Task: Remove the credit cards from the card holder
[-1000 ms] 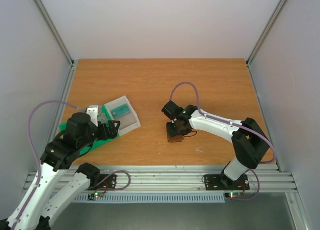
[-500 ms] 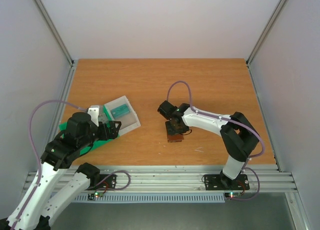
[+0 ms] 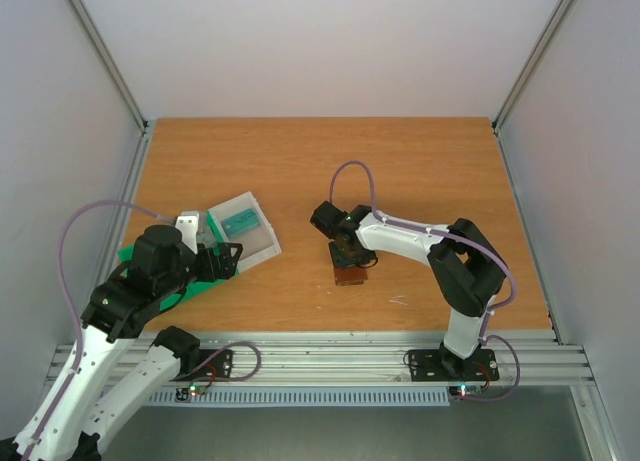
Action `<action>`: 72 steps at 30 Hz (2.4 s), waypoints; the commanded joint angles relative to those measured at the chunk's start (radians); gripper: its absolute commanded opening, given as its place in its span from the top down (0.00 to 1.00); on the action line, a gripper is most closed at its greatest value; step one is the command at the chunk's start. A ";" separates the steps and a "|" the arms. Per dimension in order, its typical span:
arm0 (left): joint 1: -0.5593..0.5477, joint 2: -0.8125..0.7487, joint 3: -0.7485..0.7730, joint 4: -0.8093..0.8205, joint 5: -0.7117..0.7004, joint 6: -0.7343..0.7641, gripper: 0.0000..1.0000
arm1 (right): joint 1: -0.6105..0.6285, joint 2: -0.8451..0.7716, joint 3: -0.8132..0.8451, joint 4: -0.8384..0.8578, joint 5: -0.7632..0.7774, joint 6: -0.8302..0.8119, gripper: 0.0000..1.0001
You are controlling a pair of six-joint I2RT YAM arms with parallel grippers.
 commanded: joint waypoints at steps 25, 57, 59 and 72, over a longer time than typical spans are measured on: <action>-0.002 0.001 0.001 0.032 -0.010 0.013 0.01 | 0.021 0.014 0.001 -0.076 0.050 0.070 0.84; -0.002 0.119 -0.064 0.172 0.358 -0.110 0.08 | 0.045 -0.360 -0.183 0.204 -0.282 0.040 0.99; -0.002 0.163 -0.080 0.206 0.393 -0.154 0.10 | 0.045 -0.395 -0.194 0.230 -0.320 0.066 0.99; -0.007 0.314 -0.232 0.644 0.531 -0.475 0.20 | 0.056 -0.483 -0.155 0.347 -0.511 0.167 0.99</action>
